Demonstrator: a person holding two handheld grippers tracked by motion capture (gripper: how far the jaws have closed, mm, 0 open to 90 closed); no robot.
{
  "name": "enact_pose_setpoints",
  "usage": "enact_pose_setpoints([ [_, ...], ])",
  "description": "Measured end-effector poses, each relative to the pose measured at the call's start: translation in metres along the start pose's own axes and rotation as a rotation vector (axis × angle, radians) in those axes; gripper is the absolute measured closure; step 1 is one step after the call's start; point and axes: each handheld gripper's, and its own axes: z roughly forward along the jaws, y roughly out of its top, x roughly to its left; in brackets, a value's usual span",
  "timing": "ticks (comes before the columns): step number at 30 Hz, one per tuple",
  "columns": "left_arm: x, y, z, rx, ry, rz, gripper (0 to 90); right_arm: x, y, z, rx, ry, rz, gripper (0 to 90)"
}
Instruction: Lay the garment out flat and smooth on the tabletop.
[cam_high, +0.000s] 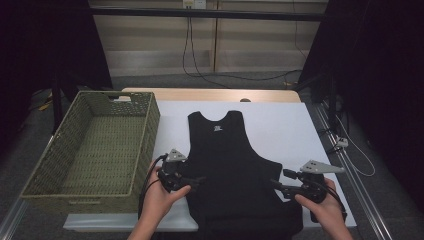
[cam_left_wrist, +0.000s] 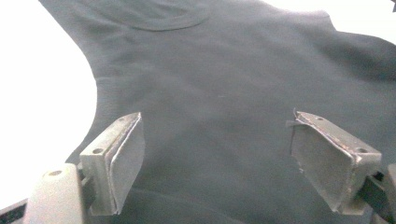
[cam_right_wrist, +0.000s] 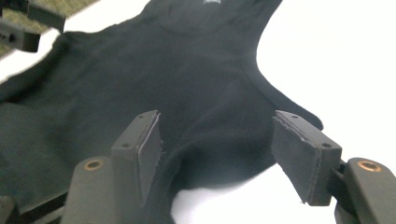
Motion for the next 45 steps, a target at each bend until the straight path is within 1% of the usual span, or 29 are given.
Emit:
enact_pose_setpoints([
  [1,0.003,0.0,0.002,0.003,0.017,0.007,17.7,0.001,0.0,0.006,0.018,-0.001,-0.004,33.2],
  [2,0.005,0.0,0.004,-0.008,0.04,-0.032,17.9,0.001,0.001,0.009,0.029,-0.001,-0.005,33.2],
  [4,0.009,0.002,0.007,-0.016,0.044,-0.049,17.7,0.001,0.003,0.018,0.042,-0.017,-0.019,33.3],
  [5,0.012,0.004,0.008,-0.008,0.063,-0.024,17.7,-0.001,0.004,0.021,0.044,-0.019,-0.025,33.2],
  [6,0.015,0.005,0.011,-0.018,0.069,-0.018,17.5,-0.003,0.006,0.024,0.041,-0.025,-0.024,33.2],
  [8,0.017,0.007,0.015,-0.019,0.073,-0.03,16.8,-0.009,0.01,0.029,0.036,-0.058,-0.012,32.7],
  [9,0.019,0.009,0.016,-0.014,0.08,-0.014,16.8,-0.013,0.012,0.031,0.036,-0.074,0.001,32.9],
  [11,0.022,0.01,0.018,-0.02,0.084,-0.021,16.8,-0.023,0.014,0.034,0.057,-0.131,0.006,35.3],
  [14,0.024,0.008,0.019,-0.019,0.094,-0.027,16.7,-0.041,0.01,0.041,0.078,-0.182,0.057,40.1],
  [16,0.026,0.006,0.019,-0.01,0.097,-0.04,16.7,-0.047,0.006,0.046,0.096,-0.159,0.085,54.4],
  [18,0.028,0.005,0.018,-0.015,0.108,-0.037,16.7,-0.046,0.003,0.049,0.102,-0.179,0.051,64.3],
  [19,0.028,0.004,0.018,-0.012,0.111,-0.041,16.7,-0.044,0.004,0.049,0.114,-0.183,0.029,82.7],
  [20,0.029,0.004,0.017,-0.013,0.117,-0.042,16.7,-0.046,0.005,0.048,0.122,-0.134,0.043,84.6],
  [21,0.029,0.004,0.017,-0.014,0.113,-0.048,16.7,-0.047,0.006,0.047,0.13,-0.127,0.058,85.1],
  [23,0.03,0.003,0.015,-0.017,0.12,-0.043,16.7,-0.051,0.009,0.042,0.1,-0.198,-0.004,85.4],
  [24,0.029,0.002,0.015,-0.014,0.116,-0.06,16.7,-0.057,0.013,0.037,0.069,-0.199,0.031,85.6],
  [25,0.03,0.002,0.015,-0.019,0.13,-0.049,16.6,-0.061,0.017,0.034,0.043,-0.221,0.048,85.6],
  [26,0.03,0.002,0.015,-0.018,0.135,-0.051,16.4,-0.065,0.02,0.032,0.018,-0.242,0.045,85.5],
  [27,0.031,0.001,0.015,-0.017,0.131,-0.054,16.3,-0.068,0.023,0.031,0.006,-0.238,0.044,85.2],
  [28,0.031,0.001,0.015,-0.014,0.135,-0.059,16.2,-0.071,0.024,0.032,0.011,-0.245,0.038,84.8],
  [31,0.031,-0.001,0.015,-0.01,0.141,-0.069,16.3,-0.074,0.021,0.041,0.078,-0.284,0.008,81.9],
  [32,0.032,-0.001,0.015,-0.006,0.142,-0.073,16.9,-0.074,0.019,0.043,0.079,-0.278,0.018,77.1],
  [33,0.032,-0.002,0.014,-0.008,0.142,-0.078,18.0,-0.075,0.015,0.045,0.086,-0.275,0.045,67.3],
  [34,0.032,-0.002,0.013,-0.002,0.143,-0.077,18.1,-0.074,0.012,0.045,0.086,-0.289,0.041,62.5],
  [35,0.032,-0.003,0.013,-0.002,0.136,-0.083,18.5,-0.073,0.009,0.044,0.08,-0.276,0.039,61.7],
  [37,0.031,-0.004,0.013,0.005,0.127,-0.095,22.5,-0.069,0.006,0.04,0.069,-0.251,0.051,54.1],
  [41,0.027,-0.007,0.013,0.021,0.126,-0.099,30.4,-0.061,0.003,0.027,0.03,-0.243,0.039,49.6],
  [44,0.02,-0.009,0.009,0.044,0.14,-0.11,38.0,-0.055,-0.002,0.022,0.026,-0.229,0.035,48.6],
  [45,0.018,-0.009,0.008,0.048,0.155,-0.089,43.6,-0.054,-0.004,0.02,0.026,-0.229,0.033,48.6],
])
